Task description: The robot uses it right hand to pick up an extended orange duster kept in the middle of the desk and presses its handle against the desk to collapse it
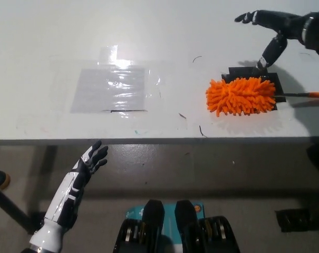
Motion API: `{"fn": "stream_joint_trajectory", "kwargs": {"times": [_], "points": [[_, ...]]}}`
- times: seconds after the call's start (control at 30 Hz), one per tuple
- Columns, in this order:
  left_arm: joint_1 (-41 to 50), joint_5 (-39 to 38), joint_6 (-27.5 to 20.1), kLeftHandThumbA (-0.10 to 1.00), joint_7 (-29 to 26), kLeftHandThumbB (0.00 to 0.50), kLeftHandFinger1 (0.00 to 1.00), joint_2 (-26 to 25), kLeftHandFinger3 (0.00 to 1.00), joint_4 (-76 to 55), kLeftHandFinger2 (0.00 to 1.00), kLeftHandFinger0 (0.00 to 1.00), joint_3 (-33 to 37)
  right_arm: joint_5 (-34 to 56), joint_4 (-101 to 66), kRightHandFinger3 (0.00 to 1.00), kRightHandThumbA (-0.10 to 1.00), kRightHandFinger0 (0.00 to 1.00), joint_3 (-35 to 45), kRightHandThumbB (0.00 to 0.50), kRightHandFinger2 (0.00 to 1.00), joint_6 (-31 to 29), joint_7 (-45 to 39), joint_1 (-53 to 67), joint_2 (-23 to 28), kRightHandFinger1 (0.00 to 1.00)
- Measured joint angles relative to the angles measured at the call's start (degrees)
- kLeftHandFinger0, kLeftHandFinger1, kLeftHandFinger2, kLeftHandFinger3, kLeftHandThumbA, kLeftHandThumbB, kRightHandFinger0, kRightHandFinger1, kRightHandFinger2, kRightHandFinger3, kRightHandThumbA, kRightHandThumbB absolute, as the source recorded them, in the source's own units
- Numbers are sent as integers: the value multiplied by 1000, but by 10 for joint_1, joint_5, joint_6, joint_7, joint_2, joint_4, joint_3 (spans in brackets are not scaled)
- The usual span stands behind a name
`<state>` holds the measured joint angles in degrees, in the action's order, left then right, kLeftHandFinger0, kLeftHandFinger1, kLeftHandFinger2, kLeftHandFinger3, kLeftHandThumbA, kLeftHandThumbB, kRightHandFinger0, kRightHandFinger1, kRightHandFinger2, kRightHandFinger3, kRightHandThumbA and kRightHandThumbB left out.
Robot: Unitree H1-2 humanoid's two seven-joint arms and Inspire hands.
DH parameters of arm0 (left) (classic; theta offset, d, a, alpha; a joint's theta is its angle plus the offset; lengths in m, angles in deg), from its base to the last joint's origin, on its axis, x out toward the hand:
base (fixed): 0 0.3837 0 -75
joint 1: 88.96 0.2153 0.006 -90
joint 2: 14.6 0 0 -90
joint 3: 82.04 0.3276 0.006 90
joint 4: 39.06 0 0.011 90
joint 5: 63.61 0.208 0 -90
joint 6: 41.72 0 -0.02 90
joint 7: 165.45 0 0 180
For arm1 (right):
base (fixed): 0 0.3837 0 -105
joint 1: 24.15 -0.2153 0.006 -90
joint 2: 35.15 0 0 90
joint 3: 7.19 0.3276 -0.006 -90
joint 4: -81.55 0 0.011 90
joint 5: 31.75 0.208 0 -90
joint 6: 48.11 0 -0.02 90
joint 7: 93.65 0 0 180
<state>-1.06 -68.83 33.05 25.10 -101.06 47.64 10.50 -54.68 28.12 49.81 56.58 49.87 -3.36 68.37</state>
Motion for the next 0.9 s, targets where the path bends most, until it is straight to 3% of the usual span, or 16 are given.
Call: {"fn": "stream_joint_trajectory", "kwargs": {"times": [0.2,0.23,0.43,0.57,0.63,0.8,0.9], "points": [[0,5,-2,1000,0,265,1000,0,1000,5,1000,1000,0,-12,119,1000,1000,1000,-11,400,1000,-26,-4,-32,-39,1000],[0,5,-2,1000,0,240,1000,0,1000,6,1000,1000,0,-14,129,1000,1000,1000,-12,422,1000,-30,-4,-33,-43,1000],[0,5,-3,1000,0,198,1000,0,1000,8,1000,1000,0,-26,211,1000,1000,1000,-12,438,1000,-48,0,-47,-75,1000],[0,5,-3,1000,0,192,1000,0,1000,8,1000,1000,0,-27,243,1000,1000,1000,-11,437,1000,-55,5,-56,-91,1000],[0,5,-3,1000,0,174,1000,0,1000,8,1000,1000,0,-29,257,1000,1000,1000,-11,407,1000,-58,7,-60,-97,1000],[0,5,-3,1000,0,178,1000,0,1000,10,1000,1000,-1,-36,305,1000,1000,1000,-12,402,1000,-70,10,-70,-114,1000],[2,5,-3,1000,0,178,1000,0,1000,11,1000,1000,-1,-42,321,1000,1000,1000,-12,430,1000,-74,14,-71,-124,1000]]}}
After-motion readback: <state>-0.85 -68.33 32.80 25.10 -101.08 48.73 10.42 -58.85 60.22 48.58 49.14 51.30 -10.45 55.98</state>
